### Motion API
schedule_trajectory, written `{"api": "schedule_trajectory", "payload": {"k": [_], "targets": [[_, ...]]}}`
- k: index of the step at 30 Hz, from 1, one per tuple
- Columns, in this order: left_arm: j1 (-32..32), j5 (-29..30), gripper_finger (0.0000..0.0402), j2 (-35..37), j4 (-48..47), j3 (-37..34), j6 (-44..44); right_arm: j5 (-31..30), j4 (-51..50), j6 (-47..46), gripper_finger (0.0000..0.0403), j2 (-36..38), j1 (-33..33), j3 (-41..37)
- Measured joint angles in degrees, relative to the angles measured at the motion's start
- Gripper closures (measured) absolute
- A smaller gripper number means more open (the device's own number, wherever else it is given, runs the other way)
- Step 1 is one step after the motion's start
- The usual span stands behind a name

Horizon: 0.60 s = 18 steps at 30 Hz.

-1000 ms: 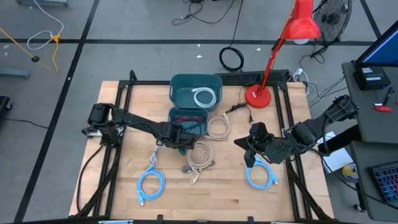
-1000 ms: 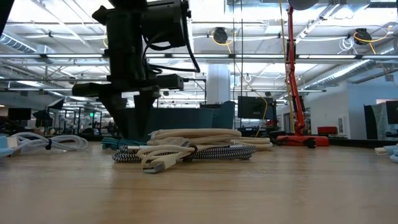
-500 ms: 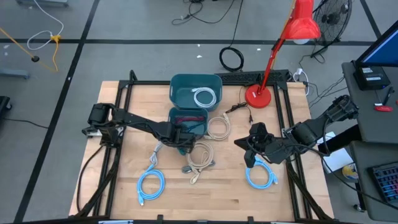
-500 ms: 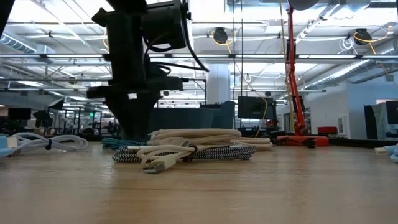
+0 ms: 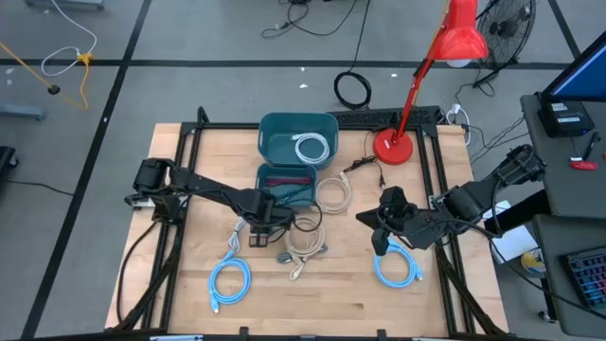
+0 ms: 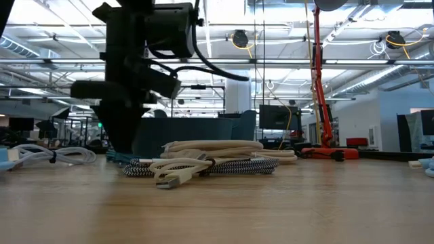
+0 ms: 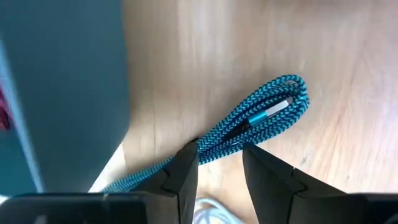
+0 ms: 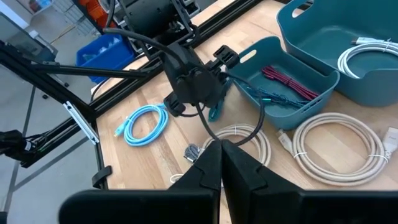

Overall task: Pick & Place USB Port
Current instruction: Put the blue charger cable into the bottom blue bin

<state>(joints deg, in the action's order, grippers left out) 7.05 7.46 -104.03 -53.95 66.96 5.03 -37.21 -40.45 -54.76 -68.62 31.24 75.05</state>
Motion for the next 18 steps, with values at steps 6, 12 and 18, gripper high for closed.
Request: {"api": "schedule_trajectory", "payload": {"k": [6,12,18], "targets": [[-0.28,-0.14,0.0270,0.00,-0.19,0.44,-4.45,-0.13,0.00,-1.46,0.0403,0.00,0.00,0.00],[-0.22,0.52,0.0270,1.17,-1.59,3.22,-7.36,-0.20,-0.02,-2.76,0.0403,-0.04,0.00,0.00],[-0.17,0.22,0.0270,2.56,-5.07,3.98,-12.75,-0.33,3.35,-3.00,0.0403,-0.11,0.00,-1.92]]}}
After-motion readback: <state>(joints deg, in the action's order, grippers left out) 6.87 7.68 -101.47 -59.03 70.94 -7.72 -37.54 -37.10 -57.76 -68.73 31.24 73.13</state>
